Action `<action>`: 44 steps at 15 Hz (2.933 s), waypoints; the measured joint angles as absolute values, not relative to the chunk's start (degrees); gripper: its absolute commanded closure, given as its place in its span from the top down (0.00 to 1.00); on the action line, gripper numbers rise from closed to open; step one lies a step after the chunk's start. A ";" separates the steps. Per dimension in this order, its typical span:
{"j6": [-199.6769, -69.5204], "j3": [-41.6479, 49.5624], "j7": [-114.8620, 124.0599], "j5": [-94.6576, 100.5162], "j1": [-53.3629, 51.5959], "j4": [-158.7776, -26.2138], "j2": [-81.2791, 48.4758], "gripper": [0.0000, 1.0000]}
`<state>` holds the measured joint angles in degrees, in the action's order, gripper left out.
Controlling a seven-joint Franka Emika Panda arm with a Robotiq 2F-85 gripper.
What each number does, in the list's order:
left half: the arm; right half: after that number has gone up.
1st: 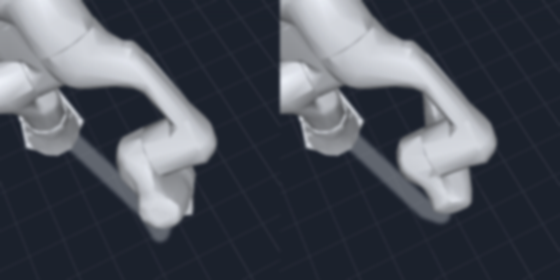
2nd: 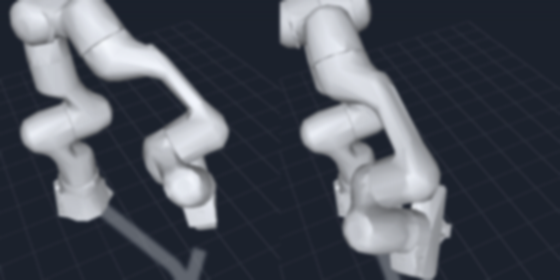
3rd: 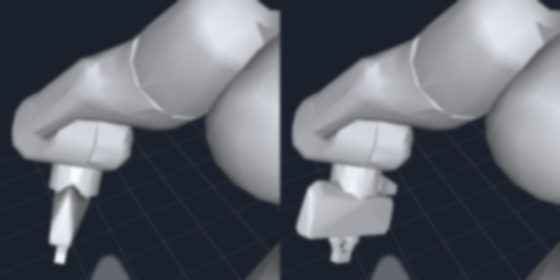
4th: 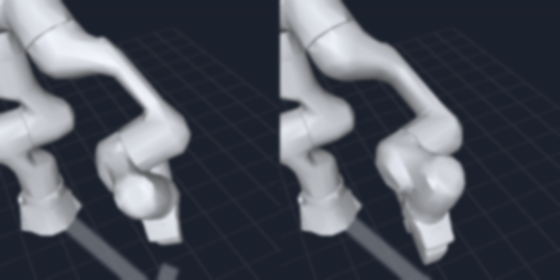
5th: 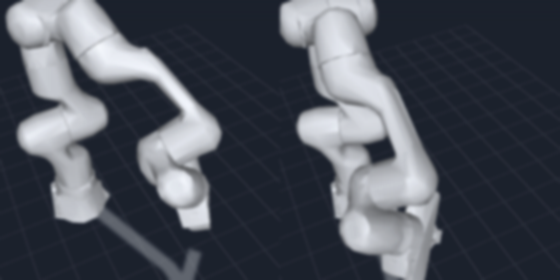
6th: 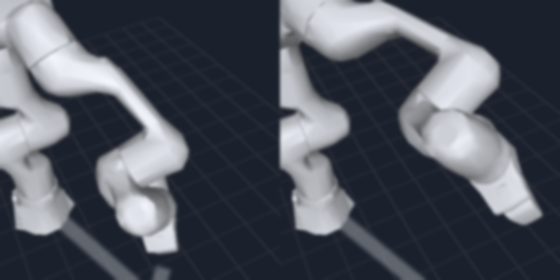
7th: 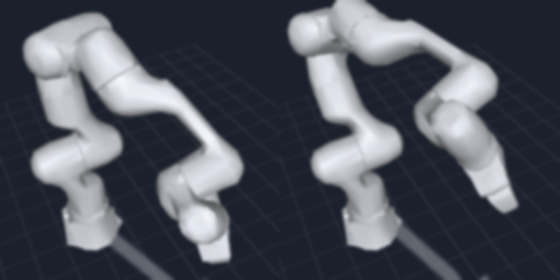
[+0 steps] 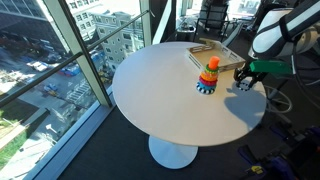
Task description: Pick up the black and white striped ring from the table and hang it on the rings stacking stand
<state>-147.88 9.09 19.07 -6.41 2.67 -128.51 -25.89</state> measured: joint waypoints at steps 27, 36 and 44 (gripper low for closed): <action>-138.54 3.47 20.26 -5.93 0.82 -126.14 -6.19 0.41; -135.51 2.53 22.31 -5.96 0.04 -121.95 -9.38 0.41; -134.58 2.26 22.44 -6.94 -0.13 -118.39 -14.02 0.41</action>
